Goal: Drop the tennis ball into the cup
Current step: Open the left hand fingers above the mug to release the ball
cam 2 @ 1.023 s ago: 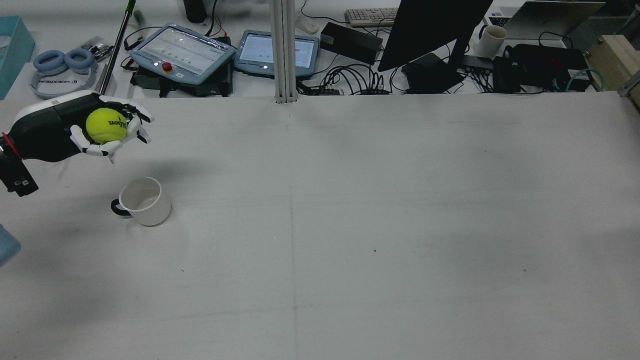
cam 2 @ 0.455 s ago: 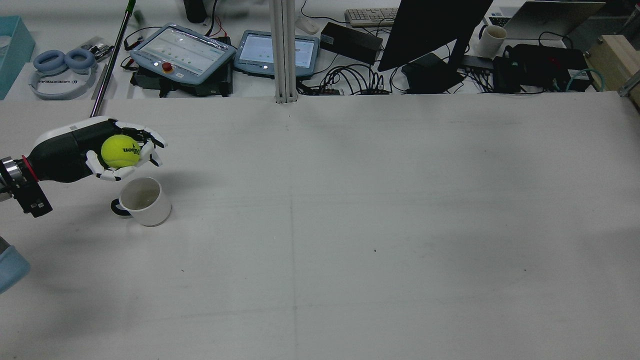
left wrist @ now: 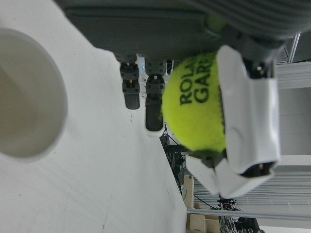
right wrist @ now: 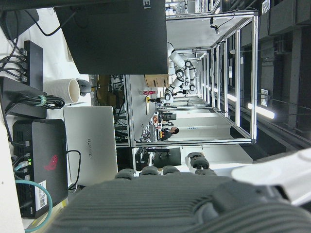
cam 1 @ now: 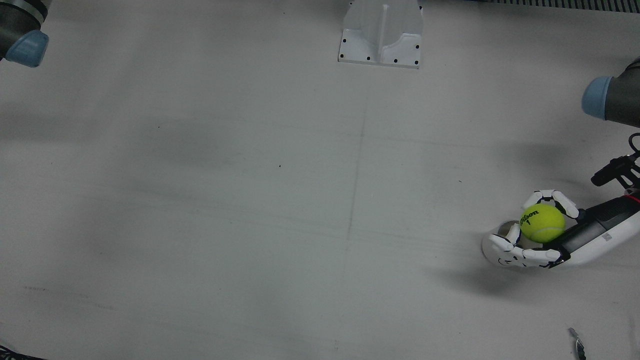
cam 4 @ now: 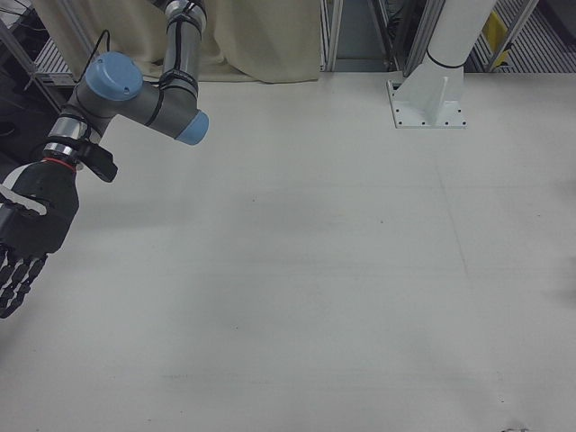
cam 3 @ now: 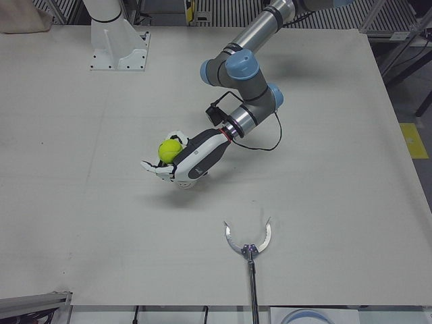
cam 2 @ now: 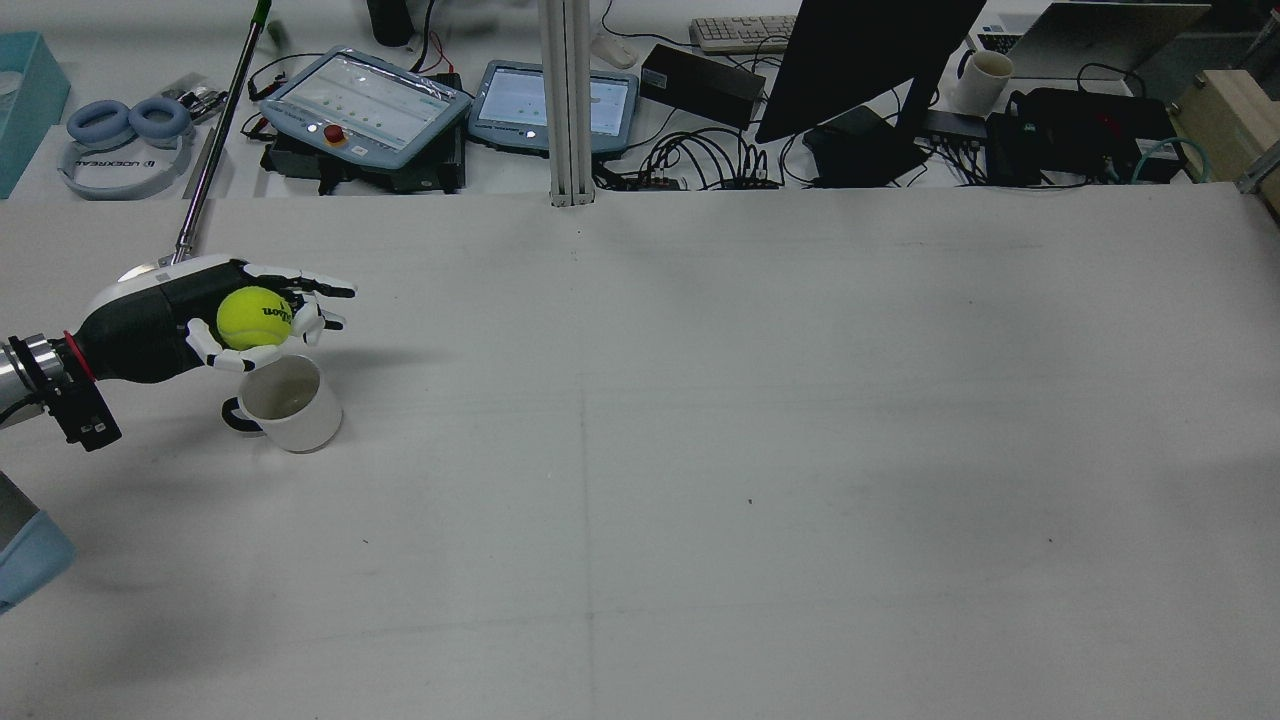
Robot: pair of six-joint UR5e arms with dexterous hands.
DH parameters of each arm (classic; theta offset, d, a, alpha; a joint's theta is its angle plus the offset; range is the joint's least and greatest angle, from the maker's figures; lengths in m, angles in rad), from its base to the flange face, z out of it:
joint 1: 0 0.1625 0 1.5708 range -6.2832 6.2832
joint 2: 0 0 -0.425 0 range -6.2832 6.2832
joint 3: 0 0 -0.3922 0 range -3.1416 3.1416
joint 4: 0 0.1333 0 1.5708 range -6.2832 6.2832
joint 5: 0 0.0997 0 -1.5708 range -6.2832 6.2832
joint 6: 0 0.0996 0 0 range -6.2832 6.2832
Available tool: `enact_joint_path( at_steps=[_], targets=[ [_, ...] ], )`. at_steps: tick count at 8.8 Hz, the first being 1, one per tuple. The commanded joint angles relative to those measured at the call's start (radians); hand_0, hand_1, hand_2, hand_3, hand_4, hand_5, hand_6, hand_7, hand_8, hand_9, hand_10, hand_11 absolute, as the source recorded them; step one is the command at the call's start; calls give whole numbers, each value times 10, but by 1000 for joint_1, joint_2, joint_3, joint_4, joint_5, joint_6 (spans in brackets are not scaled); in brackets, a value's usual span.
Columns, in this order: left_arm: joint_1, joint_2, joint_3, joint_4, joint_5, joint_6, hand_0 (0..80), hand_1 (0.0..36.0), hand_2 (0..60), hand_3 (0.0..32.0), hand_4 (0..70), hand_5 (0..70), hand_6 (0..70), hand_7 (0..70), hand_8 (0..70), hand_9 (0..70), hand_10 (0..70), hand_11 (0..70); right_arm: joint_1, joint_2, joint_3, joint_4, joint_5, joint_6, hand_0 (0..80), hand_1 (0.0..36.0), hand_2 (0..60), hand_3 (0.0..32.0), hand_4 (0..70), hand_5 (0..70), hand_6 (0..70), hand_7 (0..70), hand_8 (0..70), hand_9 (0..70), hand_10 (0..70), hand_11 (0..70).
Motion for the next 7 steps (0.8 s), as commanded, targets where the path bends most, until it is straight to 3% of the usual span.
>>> enact_joint_path(
  at_steps=[1,2,3,4,5,7],
  targets=[
    [5,-2,-4,-4,-3,2,361,206,503,0,53,9,11,166,0,19,1,9,0,0,2,0,0,0,0,0,0,0,0,0,0,0,0,0,0,0],
    [5,-4,-4,-4,-3,5,84,149,509,0,0,2,4,103,0,6,0,0,0,0,2,0,0,0,0,0,0,0,0,0,0,0,0,0,0,0],
    [5,-2,-4,-4,-3,5,0,125,506,0,0,0,2,57,0,0,0,0,0,0,2,0,0,0,0,0,0,0,0,0,0,0,0,0,0,0],
    [5,-2,-3,-5,-3,5,0,86,470,36,0,0,0,23,0,0,0,0,0,0,2,0,0,0,0,0,0,0,0,0,0,0,0,0,0,0],
    [5,-4,-4,-5,-3,5,0,41,466,100,0,0,0,0,0,0,0,0,0,0,2,0,0,0,0,0,0,0,0,0,0,0,0,0,0,0],
    [5,-2,-1,-5,-3,5,0,39,485,120,0,0,0,0,0,0,0,0,0,0,2,0,0,0,0,0,0,0,0,0,0,0,0,0,0,0]
  ],
)
